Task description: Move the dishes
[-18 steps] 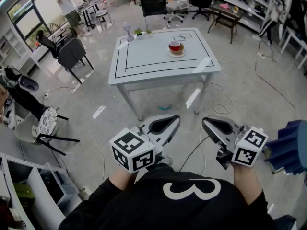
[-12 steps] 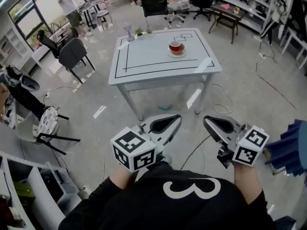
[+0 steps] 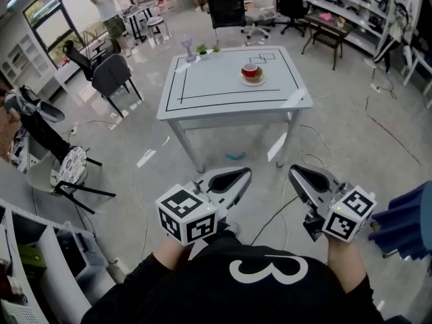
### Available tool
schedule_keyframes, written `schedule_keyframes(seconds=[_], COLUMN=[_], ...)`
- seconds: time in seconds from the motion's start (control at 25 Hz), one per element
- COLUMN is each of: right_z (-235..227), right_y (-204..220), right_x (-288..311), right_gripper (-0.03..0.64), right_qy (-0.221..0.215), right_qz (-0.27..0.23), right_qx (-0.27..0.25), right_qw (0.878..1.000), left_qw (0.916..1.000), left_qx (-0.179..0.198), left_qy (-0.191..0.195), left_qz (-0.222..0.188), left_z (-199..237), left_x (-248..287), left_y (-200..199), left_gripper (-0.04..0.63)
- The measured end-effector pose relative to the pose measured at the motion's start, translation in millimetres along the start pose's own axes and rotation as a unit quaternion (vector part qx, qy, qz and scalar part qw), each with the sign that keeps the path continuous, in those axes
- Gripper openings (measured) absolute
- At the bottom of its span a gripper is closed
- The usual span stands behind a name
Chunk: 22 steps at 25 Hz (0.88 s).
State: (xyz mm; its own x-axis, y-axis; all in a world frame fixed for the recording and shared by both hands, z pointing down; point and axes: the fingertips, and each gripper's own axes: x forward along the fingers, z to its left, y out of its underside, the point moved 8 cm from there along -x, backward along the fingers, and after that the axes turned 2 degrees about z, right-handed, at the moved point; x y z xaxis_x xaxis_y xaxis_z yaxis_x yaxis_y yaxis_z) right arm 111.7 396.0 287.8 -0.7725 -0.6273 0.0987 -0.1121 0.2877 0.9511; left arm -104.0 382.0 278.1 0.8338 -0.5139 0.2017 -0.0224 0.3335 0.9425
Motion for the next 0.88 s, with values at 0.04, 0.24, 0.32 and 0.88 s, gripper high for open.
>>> schedule_keyframes(seconds=[0.04,0.24,0.32,0.88], right_z=[-0.2,-2.5,-6.8,-53.1], right_y=[-0.8,-1.7,-1.1,-4.9], right_x=[-5.5,-34.0,-45.3,-37.8], right_gripper=[0.019,0.118,0.165,0.261], right_qy=[-0.003,-0.005,0.004,0.028], right_qz=[-0.005,-0.023,-0.027,-0.022], right_qx=[-0.002,-0.021,-0.023,-0.007], right_qw=[1.0,0.999,0.999,0.999], left_qw=[1.0,0.9999,0.9999,0.9998], left_qx=[0.002,0.004,0.006,0.001], left_qy=[0.0,0.01,0.016,0.018], left_qz=[0.0,0.002,0.001,0.0], left_z=[-4.3,-25.2,-32.4,-16.4], left_x=[2.0,16.0,23.6,50.3], left_y=[1.0,7.4,6.2,-6.1], left_gripper=[0.002,0.002,0.002,0.002])
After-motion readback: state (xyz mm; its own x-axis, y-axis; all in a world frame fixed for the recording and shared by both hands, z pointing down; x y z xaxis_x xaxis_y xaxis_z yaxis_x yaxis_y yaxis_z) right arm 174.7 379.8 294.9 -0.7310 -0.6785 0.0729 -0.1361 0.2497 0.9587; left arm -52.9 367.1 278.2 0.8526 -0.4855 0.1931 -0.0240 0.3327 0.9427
